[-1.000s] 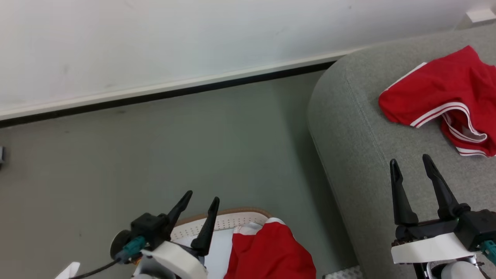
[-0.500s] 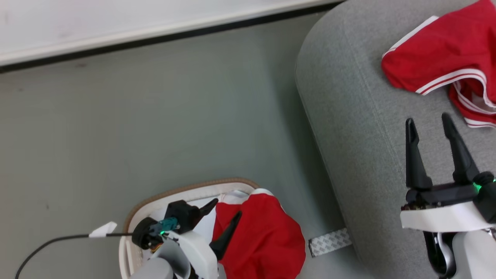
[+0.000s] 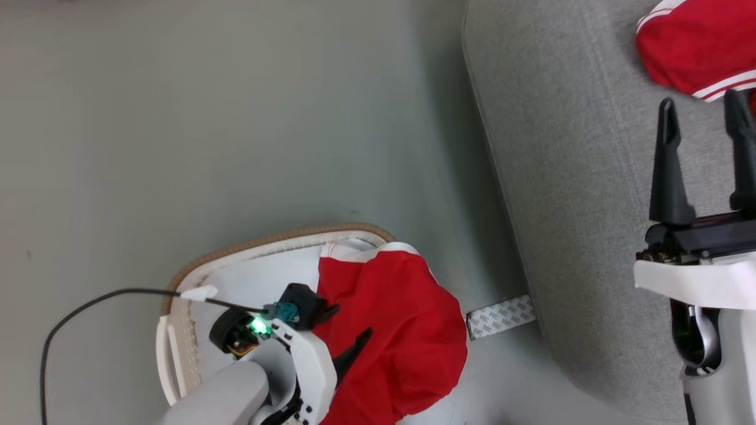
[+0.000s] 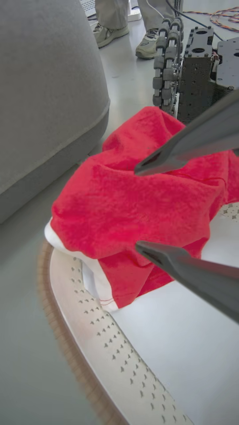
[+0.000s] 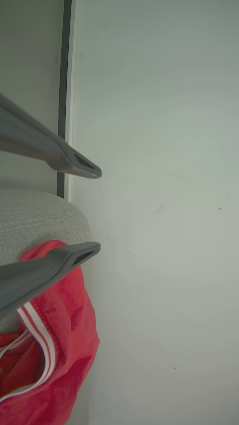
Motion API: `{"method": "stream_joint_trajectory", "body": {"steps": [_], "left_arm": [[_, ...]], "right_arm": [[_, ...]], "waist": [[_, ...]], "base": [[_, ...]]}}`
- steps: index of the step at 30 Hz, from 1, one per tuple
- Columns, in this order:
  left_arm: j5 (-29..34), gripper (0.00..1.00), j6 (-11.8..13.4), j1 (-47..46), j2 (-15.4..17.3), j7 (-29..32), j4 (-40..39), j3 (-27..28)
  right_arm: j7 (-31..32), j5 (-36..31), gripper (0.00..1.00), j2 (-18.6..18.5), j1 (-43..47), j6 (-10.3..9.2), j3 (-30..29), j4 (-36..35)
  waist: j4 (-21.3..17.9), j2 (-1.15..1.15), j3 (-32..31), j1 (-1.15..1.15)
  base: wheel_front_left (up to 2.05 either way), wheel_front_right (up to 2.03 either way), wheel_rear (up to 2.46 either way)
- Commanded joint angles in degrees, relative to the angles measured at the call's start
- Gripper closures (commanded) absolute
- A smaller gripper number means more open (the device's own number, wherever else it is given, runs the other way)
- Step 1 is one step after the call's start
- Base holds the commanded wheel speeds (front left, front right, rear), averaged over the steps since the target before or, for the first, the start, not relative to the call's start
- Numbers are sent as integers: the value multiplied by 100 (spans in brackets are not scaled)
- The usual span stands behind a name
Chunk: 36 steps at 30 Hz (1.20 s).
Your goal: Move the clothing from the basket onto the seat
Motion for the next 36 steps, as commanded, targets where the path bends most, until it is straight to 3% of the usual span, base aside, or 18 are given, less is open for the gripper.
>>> {"method": "stream_joint_trajectory", "body": {"steps": [1, 13, 19, 26, 34, 35, 36], "left_arm": [[-103, 0, 5, -124, 77, 44, 79, -148], [-1026, 0, 4, -1022, 314, 518, 367, -1548], [-1061, 0, 4, -1237, 340, 861, 338, -1667], [-599, 0, 4, -1142, 415, 1317, -7, -1671], [-503, 0, 4, -1252, 416, 1154, -216, -1671], [-490, 35, 4, -1232, 423, 1203, -268, -1672], [-455, 63, 4, -1225, 444, 1261, -313, -1669]], "right_arm": [[-15, 26, 0, 4, -91, -15, -44, -62], [-15, 226, 0, 5, -314, -15, -275, -417], [-15, 404, 0, 5, -325, -15, -271, -530], [-15, 614, 0, 6, -258, -15, -198, -496], [-15, 659, 0, 5, -259, -15, -170, -466], [-15, 655, 0, 5, -271, -15, -163, -459], [-15, 652, 0, 5, -286, -15, -159, -450]], "waist": [[-26, 0, 221, -1], [-243, 0, 979, -1], [-415, 0, 1258, -1], [-651, 0, 1460, -1], [-681, 0, 1539, -1], [-680, 0, 1543, -1], [-677, 0, 1546, -1]], "base": [[0, 0, 0], [0, 0, 0], [0, 0, 0], [0, 0, 0], [0, 0, 0], [0, 0, 0], [0, 0, 0]]}}
